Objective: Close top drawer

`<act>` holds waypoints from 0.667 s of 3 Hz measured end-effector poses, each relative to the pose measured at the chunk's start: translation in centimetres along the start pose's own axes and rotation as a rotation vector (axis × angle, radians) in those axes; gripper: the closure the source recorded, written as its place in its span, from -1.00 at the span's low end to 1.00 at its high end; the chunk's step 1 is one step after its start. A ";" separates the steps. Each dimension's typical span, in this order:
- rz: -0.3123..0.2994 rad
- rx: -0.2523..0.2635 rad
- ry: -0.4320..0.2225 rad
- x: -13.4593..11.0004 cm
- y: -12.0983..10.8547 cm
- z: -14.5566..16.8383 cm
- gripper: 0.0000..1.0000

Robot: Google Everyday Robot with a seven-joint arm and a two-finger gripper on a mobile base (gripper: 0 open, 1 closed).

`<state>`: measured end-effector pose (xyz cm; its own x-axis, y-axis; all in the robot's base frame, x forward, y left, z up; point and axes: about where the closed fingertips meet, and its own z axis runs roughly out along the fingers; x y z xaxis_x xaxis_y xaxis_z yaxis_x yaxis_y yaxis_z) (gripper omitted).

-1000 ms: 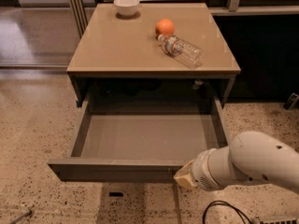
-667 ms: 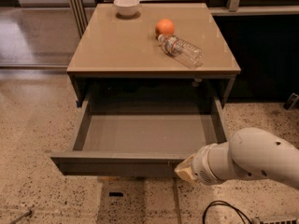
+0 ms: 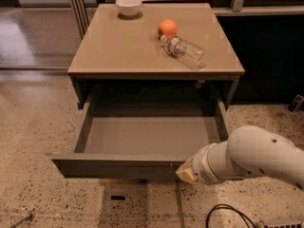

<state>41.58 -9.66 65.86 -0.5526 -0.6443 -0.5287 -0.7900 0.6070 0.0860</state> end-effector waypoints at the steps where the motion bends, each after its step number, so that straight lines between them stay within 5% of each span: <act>1: 0.005 0.049 -0.002 -3.0 -3.3 1.4 1.00; 2: 0.005 0.050 -0.002 -3.0 -3.3 1.4 1.00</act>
Offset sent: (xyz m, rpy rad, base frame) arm 0.1065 0.0122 0.0019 -0.0431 -0.0755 -0.0687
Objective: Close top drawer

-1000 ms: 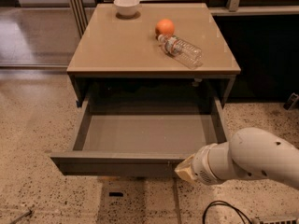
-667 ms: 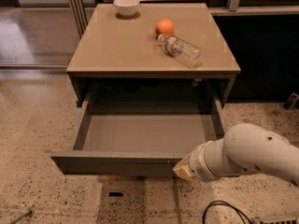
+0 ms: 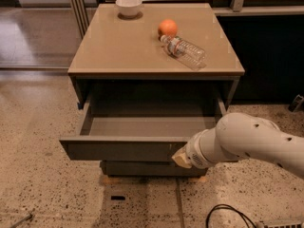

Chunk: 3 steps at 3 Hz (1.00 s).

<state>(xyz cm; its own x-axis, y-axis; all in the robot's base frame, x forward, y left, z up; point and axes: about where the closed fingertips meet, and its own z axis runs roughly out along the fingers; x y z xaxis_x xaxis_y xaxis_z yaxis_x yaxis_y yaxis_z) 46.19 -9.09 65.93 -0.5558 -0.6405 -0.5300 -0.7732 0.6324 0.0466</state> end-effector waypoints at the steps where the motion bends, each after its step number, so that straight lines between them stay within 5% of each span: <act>1: 0.015 0.019 0.009 -0.2 -1.0 0.2 1.00; 3: 0.010 0.121 -0.023 -4.7 -4.7 0.1 1.00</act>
Offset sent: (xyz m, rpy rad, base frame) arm 0.0593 -0.0012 0.0173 -0.0553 -0.0742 -0.0733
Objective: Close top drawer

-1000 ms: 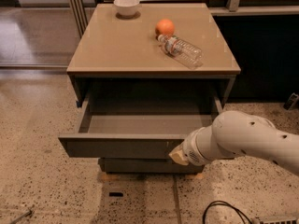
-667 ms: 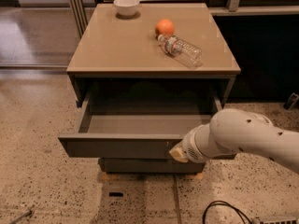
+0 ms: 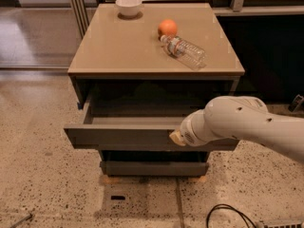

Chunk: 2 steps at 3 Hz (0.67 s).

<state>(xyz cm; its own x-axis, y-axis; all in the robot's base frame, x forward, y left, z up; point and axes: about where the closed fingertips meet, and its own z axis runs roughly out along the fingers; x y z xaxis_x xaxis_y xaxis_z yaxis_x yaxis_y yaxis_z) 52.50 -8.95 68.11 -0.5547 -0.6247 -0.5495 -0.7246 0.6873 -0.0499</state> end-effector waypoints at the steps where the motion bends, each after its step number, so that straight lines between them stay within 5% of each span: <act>1: 0.054 0.066 -0.005 -1.8 -1.7 0.4 1.00; 2: 0.056 0.065 -0.003 -1.7 -1.6 0.5 1.00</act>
Offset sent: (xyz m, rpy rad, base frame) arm 0.0211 -0.0001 0.0059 -0.0192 -0.0309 -0.0476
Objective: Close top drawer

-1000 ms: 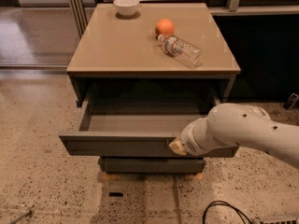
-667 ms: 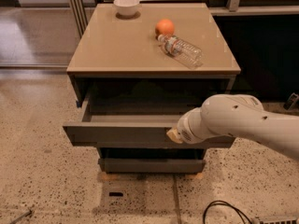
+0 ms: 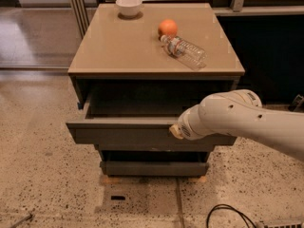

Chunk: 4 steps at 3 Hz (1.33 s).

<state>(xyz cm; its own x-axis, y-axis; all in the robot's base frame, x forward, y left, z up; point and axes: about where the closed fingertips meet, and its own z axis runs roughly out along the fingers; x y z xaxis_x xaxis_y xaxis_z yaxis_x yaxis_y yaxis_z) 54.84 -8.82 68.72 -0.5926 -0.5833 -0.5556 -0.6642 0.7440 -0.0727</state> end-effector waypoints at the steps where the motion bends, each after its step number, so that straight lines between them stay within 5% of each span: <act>1: 0.017 -0.002 0.019 0.8 0.3 1.2 1.00; 3: 0.040 0.037 0.018 0.3 -0.5 3.6 1.00; 4: 0.045 0.066 -0.039 -1.3 -1.8 4.1 1.00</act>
Offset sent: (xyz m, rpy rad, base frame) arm 0.0153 0.0062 -0.0429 -0.0155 0.0401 -0.0732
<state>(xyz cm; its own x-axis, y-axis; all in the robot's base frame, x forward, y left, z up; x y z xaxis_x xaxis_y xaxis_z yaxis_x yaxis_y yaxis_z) 58.71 -8.03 66.19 -0.6020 -0.5370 -0.5909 -0.6053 0.7896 -0.1008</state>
